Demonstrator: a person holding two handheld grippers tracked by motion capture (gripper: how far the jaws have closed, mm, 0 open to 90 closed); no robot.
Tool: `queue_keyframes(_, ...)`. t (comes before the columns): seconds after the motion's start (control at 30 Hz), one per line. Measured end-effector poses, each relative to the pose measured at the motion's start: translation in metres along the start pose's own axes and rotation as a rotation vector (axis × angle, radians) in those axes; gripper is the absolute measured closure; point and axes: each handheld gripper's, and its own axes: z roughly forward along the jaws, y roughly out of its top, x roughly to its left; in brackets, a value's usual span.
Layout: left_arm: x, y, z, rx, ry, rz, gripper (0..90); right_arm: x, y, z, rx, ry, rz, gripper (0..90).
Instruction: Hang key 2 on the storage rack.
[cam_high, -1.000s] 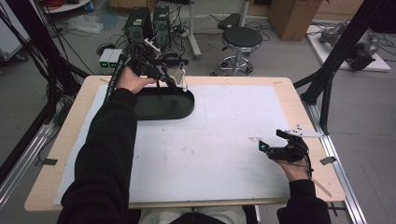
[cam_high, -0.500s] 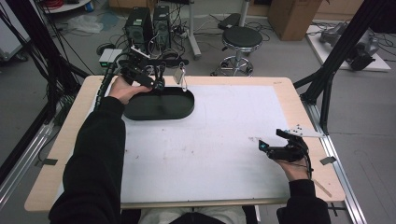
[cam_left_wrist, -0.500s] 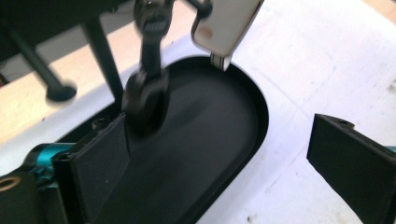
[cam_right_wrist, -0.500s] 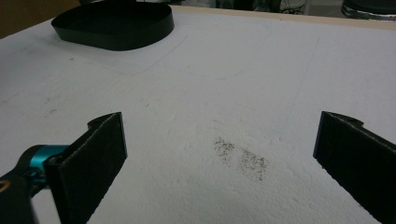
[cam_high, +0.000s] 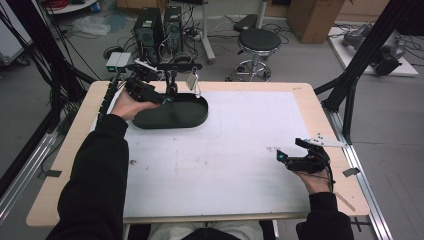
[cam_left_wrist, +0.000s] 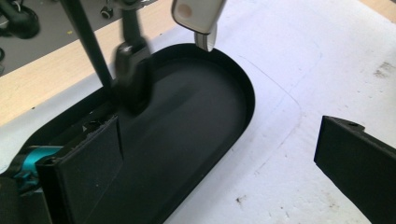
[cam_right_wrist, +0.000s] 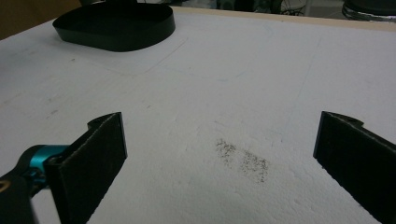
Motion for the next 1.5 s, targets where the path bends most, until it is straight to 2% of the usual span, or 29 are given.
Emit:
queue_keyframes(0.17,-0.008,-0.01,-0.001,0.002,0.001,0.029,1.7,0.001,0.0,-0.002,-0.005,0.004,0.01,1.8)
queue_keyframes(0.37,-0.02,-0.024,-0.006,0.0,0.009,0.066,1.7,0.0,-0.001,-0.002,-0.007,-0.002,0.001,1.8)
queue_keyframes(0.57,-0.026,-0.041,-0.012,-0.024,0.016,0.078,1.7,0.001,-0.001,-0.002,-0.01,-0.002,0.001,1.8)
queue_keyframes(0.9,-0.024,-0.082,-0.019,-0.037,0.032,0.046,1.7,0.001,-0.002,-0.004,-0.007,-0.008,0.003,1.8)
queue_keyframes(1.03,-0.024,-0.095,-0.022,-0.04,0.039,0.049,1.7,0.001,-0.003,-0.004,-0.003,-0.009,0.003,1.8)
queue_keyframes(1.23,-0.028,-0.11,-0.027,-0.051,0.05,0.061,1.7,0.001,-0.003,-0.004,-0.003,-0.011,0.002,1.8)
queue_keyframes(1.43,-0.031,-0.125,-0.033,-0.1,0.065,0.052,1.7,0.001,-0.004,-0.004,-0.007,-0.01,-0.002,1.8)
queue_keyframes(1.5,-0.031,-0.13,-0.034,-0.089,0.082,0.055,1.7,0.001,-0.004,-0.004,-0.006,-0.008,-0.004,1.8)
